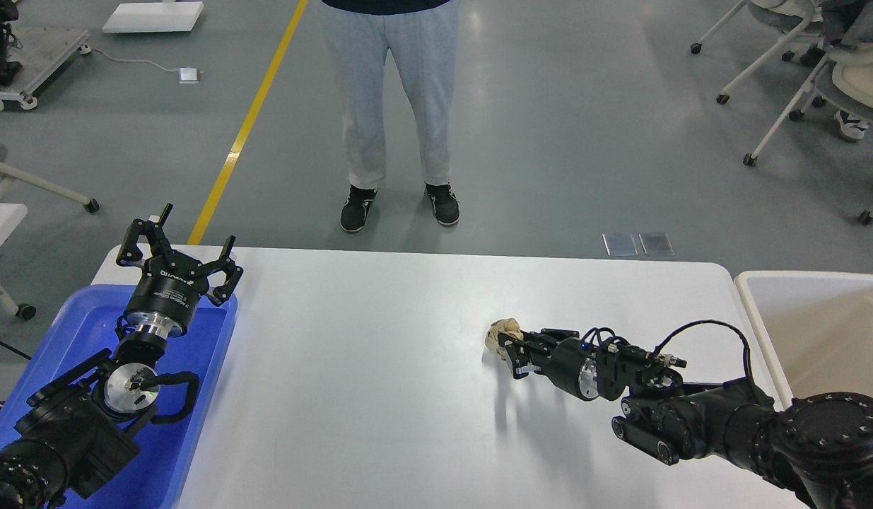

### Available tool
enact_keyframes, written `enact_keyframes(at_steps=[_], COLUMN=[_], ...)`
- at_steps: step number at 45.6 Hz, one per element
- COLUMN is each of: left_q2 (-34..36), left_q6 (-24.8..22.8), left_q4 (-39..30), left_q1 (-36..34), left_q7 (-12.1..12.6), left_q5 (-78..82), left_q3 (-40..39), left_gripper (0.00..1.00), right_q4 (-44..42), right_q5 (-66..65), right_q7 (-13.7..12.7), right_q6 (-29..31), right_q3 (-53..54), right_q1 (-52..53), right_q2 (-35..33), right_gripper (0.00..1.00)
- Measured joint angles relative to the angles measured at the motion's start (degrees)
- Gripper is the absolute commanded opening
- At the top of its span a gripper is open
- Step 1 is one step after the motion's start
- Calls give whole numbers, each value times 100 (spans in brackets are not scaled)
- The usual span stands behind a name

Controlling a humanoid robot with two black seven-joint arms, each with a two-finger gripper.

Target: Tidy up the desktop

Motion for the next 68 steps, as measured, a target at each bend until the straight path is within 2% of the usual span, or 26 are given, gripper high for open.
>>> enact_keyframes(at_steps=[13, 37, 54, 68], left_q2=[0, 0, 0, 0], left_q6=[0, 0, 0, 9], left_q4=[1, 0, 1, 1], left_q1=[0, 0, 0, 0], left_q7=[0, 0, 0, 0], left_q5=[0, -1, -1, -7], left_q3=[0, 0, 0, 0], left_gripper=[100, 100, 100, 100], right_q4=[1030, 3168, 3663, 3827], right_q5=[265, 345, 356, 328], right_q7=[5, -80, -93, -94], right_q6=[421, 1513, 2780, 3124], right_q3=[0, 67, 206, 225], right_q1=[774, 2532, 3903, 4225], right_q2=[-803, -2686, -3641, -4048], right_gripper=[0, 0, 0, 0])
